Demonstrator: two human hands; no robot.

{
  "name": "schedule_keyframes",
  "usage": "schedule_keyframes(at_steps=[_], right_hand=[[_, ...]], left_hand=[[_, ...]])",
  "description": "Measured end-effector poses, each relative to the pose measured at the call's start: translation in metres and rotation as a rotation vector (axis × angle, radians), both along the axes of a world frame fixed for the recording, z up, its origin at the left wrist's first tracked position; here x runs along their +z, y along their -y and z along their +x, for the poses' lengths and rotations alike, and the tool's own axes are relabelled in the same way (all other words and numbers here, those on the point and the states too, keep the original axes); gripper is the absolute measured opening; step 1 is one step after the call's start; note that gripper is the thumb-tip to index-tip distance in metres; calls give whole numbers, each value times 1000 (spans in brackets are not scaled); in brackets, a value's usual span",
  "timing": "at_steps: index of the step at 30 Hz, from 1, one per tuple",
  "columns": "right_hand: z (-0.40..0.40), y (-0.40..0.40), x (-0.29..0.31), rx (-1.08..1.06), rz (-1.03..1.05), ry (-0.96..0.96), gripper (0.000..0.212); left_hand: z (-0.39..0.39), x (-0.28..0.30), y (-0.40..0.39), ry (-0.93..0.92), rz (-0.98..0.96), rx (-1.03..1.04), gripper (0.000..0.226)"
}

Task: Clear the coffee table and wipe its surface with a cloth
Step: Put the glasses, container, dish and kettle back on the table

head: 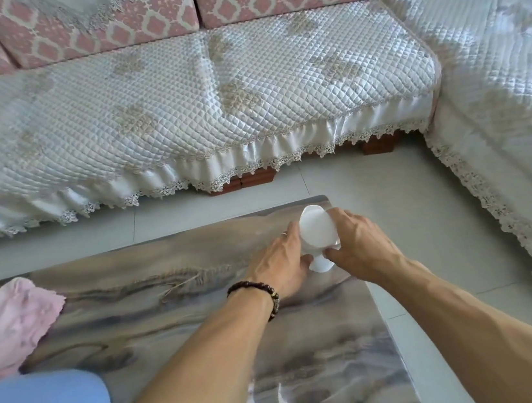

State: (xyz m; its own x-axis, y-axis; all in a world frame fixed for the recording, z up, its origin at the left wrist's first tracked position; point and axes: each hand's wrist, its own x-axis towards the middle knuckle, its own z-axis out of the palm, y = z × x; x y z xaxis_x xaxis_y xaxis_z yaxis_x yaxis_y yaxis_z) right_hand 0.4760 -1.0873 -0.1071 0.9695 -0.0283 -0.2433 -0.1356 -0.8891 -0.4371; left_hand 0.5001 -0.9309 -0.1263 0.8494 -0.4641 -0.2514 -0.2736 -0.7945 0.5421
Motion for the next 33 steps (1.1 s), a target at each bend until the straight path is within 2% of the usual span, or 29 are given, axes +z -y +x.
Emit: schedule_keyframes(at_steps=[5, 9, 14, 18, 24, 27, 30, 33], right_hand=[[23, -60, 47, 115, 34, 56, 50], [37, -132, 90, 210, 57, 102, 53], [46, -257, 145, 325, 60, 191, 57], [49, -360, 166, 373, 37, 200, 54], [45, -529, 149, 515, 37, 126, 60], [45, -602, 124, 543, 45, 74, 50], [45, -662, 95, 551, 2, 0, 44], [46, -701, 65, 546, -43, -34, 46]], left_hand=[[8, 43, -64, 87, -97, 136, 45], [10, 87, -136, 291, -11, 230, 39], [9, 139, -262, 390, 8, 339, 40], [-2, 162, -367, 428, -24, 377, 40], [-31, 140, -531, 419, 29, 513, 41], [-40, 116, -598, 412, 42, 573, 41], [-43, 83, -650, 372, 32, 633, 39], [-44, 50, -681, 332, 14, 674, 41]])
